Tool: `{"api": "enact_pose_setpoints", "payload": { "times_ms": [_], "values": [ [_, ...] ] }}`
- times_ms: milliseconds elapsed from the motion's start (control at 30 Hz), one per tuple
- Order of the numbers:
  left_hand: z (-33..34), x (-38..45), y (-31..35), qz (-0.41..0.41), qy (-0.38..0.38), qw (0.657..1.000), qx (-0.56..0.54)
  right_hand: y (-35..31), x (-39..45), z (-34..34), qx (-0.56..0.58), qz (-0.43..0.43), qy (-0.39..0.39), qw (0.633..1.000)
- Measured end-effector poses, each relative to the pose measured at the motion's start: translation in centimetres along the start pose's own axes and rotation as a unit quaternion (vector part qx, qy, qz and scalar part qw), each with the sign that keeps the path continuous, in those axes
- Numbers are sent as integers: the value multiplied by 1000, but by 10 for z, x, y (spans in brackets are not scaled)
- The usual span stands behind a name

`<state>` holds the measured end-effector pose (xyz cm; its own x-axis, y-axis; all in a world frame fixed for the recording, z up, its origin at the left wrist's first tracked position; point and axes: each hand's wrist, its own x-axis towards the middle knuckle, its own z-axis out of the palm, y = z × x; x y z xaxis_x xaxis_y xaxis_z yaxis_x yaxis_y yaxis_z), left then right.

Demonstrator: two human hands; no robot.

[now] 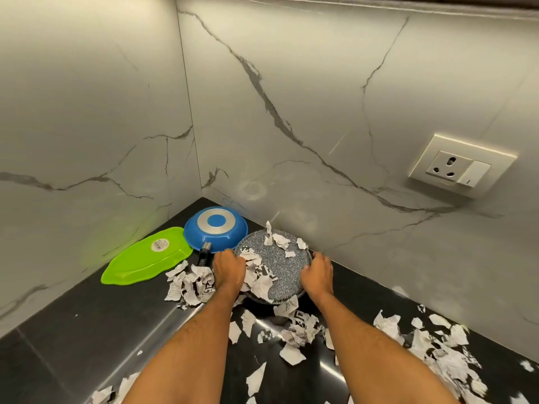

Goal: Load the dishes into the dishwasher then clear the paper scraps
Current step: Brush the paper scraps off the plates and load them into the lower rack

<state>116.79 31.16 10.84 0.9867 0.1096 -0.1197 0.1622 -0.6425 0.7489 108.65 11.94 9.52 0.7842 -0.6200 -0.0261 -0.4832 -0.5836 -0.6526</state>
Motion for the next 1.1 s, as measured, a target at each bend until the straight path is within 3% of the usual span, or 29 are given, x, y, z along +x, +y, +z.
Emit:
{"api": "enact_pose_setpoints", "payload": {
  "times_ms": [300,700,1100],
  "values": [
    [-46,-39,35,61,40,995,-68,-17,-26,-59,67,-101,78,990],
    [-87,-110,58,130,79,986,-70,-26,-80,-122,95,-133,135,977],
    [-79,-187,34,82,74,989,-101,18,-143,-152,89,-196,131,968]
  ]
}}
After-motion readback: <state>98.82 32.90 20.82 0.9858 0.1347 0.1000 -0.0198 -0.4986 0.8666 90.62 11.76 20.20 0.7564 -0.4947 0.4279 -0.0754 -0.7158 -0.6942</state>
